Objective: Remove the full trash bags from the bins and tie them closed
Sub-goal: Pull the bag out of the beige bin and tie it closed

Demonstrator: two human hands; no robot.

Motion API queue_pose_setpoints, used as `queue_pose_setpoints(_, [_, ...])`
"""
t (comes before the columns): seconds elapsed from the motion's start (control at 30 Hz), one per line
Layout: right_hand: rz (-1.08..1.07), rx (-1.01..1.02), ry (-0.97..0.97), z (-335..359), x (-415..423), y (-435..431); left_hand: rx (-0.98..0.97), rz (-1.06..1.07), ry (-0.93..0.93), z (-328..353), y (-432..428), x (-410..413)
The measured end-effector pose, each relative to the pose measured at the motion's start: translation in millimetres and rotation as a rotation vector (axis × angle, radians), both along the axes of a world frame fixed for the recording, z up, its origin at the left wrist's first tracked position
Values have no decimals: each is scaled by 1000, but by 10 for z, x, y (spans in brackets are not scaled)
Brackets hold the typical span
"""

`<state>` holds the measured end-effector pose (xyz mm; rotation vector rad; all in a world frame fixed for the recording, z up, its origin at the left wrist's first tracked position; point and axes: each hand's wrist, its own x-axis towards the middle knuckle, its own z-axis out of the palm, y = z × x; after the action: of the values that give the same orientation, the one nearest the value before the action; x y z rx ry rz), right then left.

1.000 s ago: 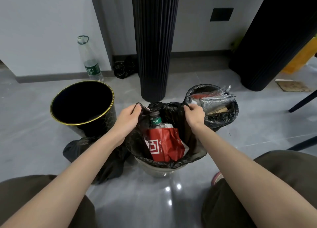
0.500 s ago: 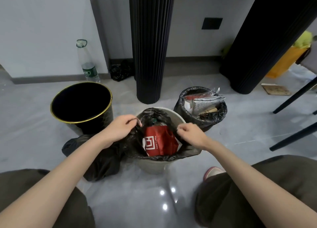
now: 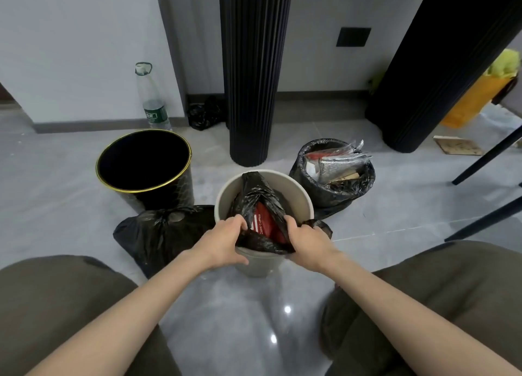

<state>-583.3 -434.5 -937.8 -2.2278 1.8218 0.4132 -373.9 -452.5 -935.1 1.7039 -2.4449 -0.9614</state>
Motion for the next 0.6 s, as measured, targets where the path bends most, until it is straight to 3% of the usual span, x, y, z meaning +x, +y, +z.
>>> queue_pose_setpoints(0.07, [-55, -51, -1, -8, -16, -53, 3, 141, 157, -86, 44, -19])
queue_pose_setpoints(0.13, [-133, -96, -160, -7, -27, -99, 41, 334, 345, -167, 61, -33])
queue_pose_setpoints(0.2, [-129, -157, -311, -37, -20, -149, 81, 448, 407, -238, 57, -41])
queue_pose_setpoints(0.37, [147, -259, -372, -15, 110, -215, 4, 309, 267, -310, 108, -93])
queue_pose_setpoints(0.6, [451, -284, -250, -13, 239, -387, -72, 86, 16, -362, 104, -108])
